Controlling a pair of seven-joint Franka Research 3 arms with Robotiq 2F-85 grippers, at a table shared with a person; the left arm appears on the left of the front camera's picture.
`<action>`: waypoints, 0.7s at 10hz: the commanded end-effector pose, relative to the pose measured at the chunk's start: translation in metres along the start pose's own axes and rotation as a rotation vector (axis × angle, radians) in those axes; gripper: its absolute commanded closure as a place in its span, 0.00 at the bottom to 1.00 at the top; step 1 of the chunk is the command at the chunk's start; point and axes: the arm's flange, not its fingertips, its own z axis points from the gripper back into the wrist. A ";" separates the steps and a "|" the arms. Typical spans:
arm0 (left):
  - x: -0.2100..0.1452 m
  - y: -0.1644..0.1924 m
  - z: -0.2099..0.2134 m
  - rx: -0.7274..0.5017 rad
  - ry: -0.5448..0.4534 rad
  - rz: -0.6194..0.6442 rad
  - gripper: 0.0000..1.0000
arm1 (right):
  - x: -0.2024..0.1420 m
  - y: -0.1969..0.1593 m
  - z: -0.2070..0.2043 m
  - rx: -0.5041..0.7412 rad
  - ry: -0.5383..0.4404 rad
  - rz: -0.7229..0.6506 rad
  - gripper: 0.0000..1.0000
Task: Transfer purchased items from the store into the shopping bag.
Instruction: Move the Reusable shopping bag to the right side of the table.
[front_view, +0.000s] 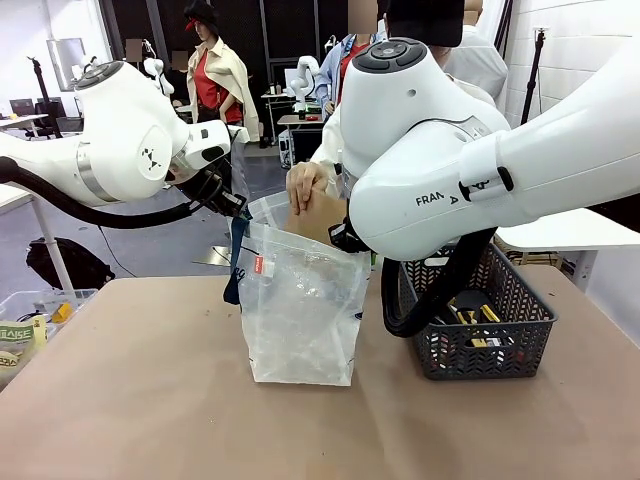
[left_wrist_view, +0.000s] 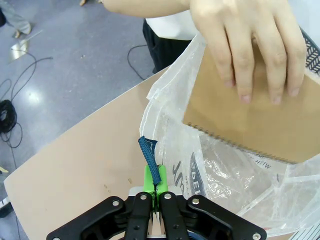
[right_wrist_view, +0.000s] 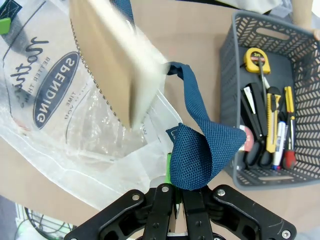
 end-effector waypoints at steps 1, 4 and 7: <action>0.001 0.003 0.002 0.004 -0.004 0.005 1.00 | -0.001 -0.001 -0.001 -0.002 0.004 -0.007 1.00; 0.001 0.003 0.002 0.004 -0.004 0.005 1.00 | -0.001 -0.001 -0.001 -0.002 0.004 -0.007 1.00; 0.001 0.003 0.002 0.004 -0.004 0.005 1.00 | -0.001 -0.001 -0.001 -0.002 0.004 -0.007 1.00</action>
